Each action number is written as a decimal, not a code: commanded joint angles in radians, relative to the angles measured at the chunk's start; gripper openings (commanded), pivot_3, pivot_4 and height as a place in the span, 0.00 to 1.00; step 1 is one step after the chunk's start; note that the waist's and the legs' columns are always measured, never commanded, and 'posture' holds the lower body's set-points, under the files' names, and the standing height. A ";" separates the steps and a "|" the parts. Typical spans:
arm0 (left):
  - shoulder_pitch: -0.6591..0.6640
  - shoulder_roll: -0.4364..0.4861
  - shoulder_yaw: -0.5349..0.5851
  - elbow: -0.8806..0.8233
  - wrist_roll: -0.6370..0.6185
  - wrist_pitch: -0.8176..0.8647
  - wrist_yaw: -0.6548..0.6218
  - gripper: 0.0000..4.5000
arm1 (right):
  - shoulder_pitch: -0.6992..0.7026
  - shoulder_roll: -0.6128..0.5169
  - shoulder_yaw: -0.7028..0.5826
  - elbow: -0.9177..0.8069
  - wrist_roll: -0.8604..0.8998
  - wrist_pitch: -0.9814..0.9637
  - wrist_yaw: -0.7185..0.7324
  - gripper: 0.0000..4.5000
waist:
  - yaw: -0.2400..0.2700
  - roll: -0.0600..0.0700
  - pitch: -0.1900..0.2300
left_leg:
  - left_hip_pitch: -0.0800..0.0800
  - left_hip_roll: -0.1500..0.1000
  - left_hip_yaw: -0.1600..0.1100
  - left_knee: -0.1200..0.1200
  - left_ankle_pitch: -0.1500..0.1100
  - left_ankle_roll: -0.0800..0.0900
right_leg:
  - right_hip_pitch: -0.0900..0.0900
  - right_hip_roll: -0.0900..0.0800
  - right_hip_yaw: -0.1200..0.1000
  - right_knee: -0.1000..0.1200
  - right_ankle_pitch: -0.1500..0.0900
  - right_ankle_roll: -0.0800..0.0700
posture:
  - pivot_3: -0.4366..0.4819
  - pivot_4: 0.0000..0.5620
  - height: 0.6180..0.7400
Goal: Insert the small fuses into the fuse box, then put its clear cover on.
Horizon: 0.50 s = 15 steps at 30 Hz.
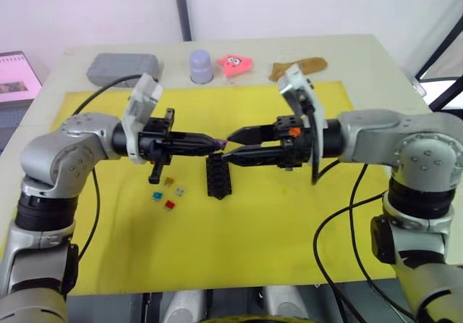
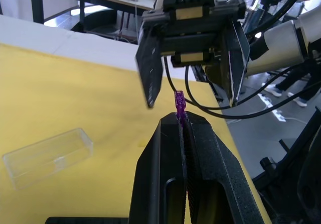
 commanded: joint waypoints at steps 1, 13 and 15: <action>-0.013 0.004 0.017 -0.013 0.004 -0.024 -0.005 0.00 | -0.038 0.008 0.002 0.003 0.007 -0.032 -0.006 0.54 | 0.000 0.000 0.000 | 0.000 0.000 0.000 0.000 0.000 0.000 | 0.000 0.000 0.000 0.000 0.000 0.000 | 0.48 0.27 1.00; 0.019 0.016 0.028 -0.025 0.013 -0.033 -0.006 0.00 | -0.042 -0.010 0.036 0.013 0.007 -0.062 -0.003 0.09 | 0.000 0.000 0.000 | 0.000 0.000 0.000 0.000 0.000 0.000 | 0.000 0.000 -0.003 0.000 0.000 0.000 | 0.48 0.27 1.00; 0.020 0.016 0.027 -0.024 0.015 -0.036 -0.005 0.00 | -0.041 -0.012 0.038 0.013 0.007 -0.064 0.000 0.09 | 0.000 0.000 0.000 | 0.000 0.000 -0.001 0.000 0.000 0.000 | 0.000 0.000 -0.003 0.000 0.000 0.000 | 0.48 0.27 1.00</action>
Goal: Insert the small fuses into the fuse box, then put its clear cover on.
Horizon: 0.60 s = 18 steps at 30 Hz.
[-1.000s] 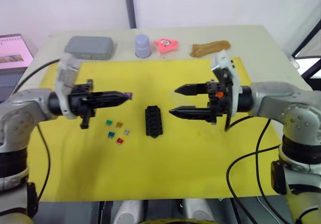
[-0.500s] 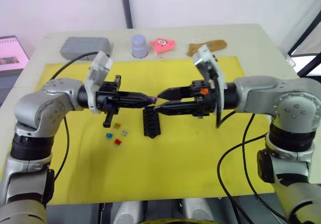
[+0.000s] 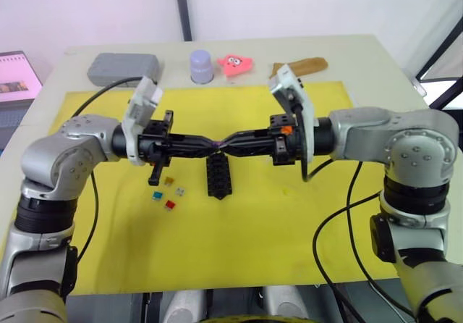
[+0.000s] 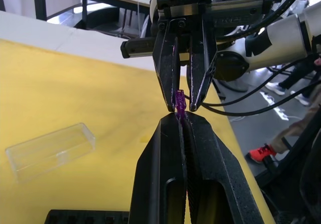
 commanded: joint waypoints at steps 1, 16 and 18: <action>-0.001 0.012 0.026 -0.018 -0.002 -0.018 -0.001 0.00 | -0.022 -0.005 -0.008 -0.013 0.013 -0.024 0.013 0.09 | 0.000 0.000 0.000 | 0.000 0.000 0.000 0.000 0.000 0.000 | 0.000 0.000 0.000 0.000 0.000 0.000 | 0.48 0.27 1.00; -0.032 0.043 -0.015 -0.001 0.055 0.027 0.059 0.00 | -0.028 -0.029 0.034 -0.024 -0.025 -0.060 0.029 0.05 | 0.000 0.000 0.000 | 0.000 0.000 0.000 0.000 0.000 0.000 | 0.000 0.000 0.000 0.000 0.000 0.000 | 0.48 0.27 1.00; -0.030 0.064 -0.035 -0.005 0.092 0.015 0.066 0.14 | -0.026 -0.054 0.065 -0.038 -0.061 -0.083 0.052 0.00 | 0.000 0.000 0.000 | 0.000 0.000 0.000 0.000 0.000 0.000 | 0.000 0.000 0.000 0.000 0.000 0.000 | 0.48 0.27 1.00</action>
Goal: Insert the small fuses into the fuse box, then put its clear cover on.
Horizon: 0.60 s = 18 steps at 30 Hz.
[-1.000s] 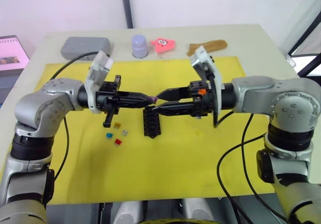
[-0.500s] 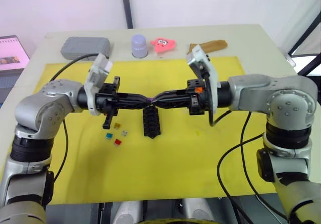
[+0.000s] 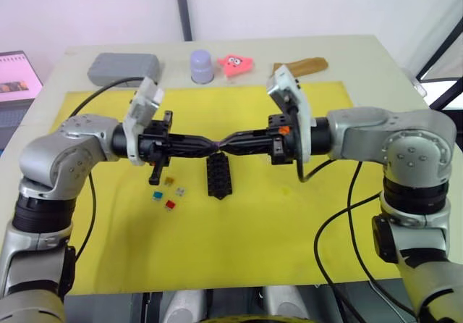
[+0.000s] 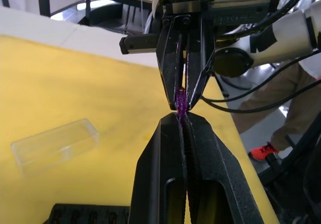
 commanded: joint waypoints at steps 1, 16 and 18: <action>-0.002 0.057 -0.016 -0.012 0.085 -0.024 0.020 0.20 | -0.020 -0.048 0.043 -0.047 -0.048 -0.063 0.065 0.00 | 0.000 0.000 0.000 | 0.000 0.000 0.000 0.000 0.000 0.000 | 0.000 0.000 0.000 0.000 0.000 0.000 | 0.48 0.27 1.00; 0.275 0.143 -0.071 -0.032 0.422 -0.505 -0.044 0.99 | 0.176 -0.140 0.431 -0.017 -0.582 -0.634 0.326 0.00 | 0.006 0.000 0.000 | -0.001 0.000 0.001 0.000 0.000 0.000 | 0.000 0.000 -0.002 -0.001 0.000 -0.001 | 0.48 0.27 1.00; 0.304 0.121 -0.077 -0.031 0.450 -0.552 -0.024 0.99 | 0.200 -0.120 0.434 -0.007 -0.613 -0.685 0.335 0.00 | 0.008 0.000 0.000 | -0.001 0.000 0.001 0.001 0.000 0.000 | 0.000 0.000 -0.002 -0.001 0.000 -0.001 | 0.48 0.27 1.00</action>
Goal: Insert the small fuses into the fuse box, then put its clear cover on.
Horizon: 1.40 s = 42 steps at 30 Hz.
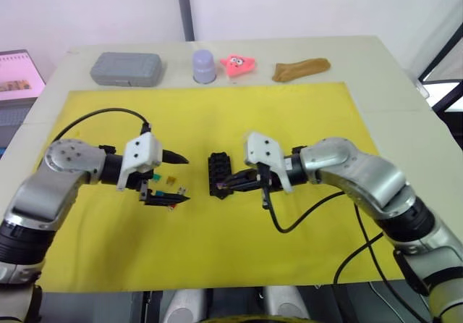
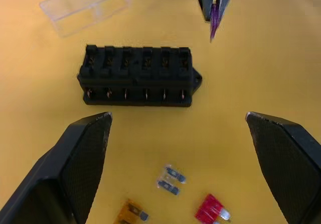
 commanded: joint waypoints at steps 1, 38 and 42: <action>0.037 -0.028 -0.006 -0.011 0.061 -0.112 0.034 0.99 | 0.023 0.031 -0.011 0.005 -0.065 -0.113 0.023 0.00 | 0.000 0.000 0.000 | 0.000 0.000 0.000 0.000 0.000 0.000 | 0.000 0.000 0.000 0.000 0.000 0.000 | 0.48 0.27 1.00; 0.022 -0.140 -0.063 0.019 0.189 -0.162 0.165 0.99 | 0.071 0.108 -0.036 0.139 -0.228 -0.220 0.110 0.00 | -0.002 0.000 0.000 | 0.000 0.000 -0.001 0.000 0.000 0.000 | 0.000 0.000 0.000 0.000 0.000 0.000 | 0.48 0.27 1.00; 0.026 -0.139 -0.060 0.019 0.188 -0.165 0.165 0.99 | 0.077 0.107 -0.031 0.143 -0.241 -0.226 0.118 0.00 | -0.002 0.000 0.000 | 0.000 0.000 -0.001 0.000 0.000 0.000 | 0.000 0.000 -0.001 0.000 0.000 0.000 | 0.48 0.27 1.00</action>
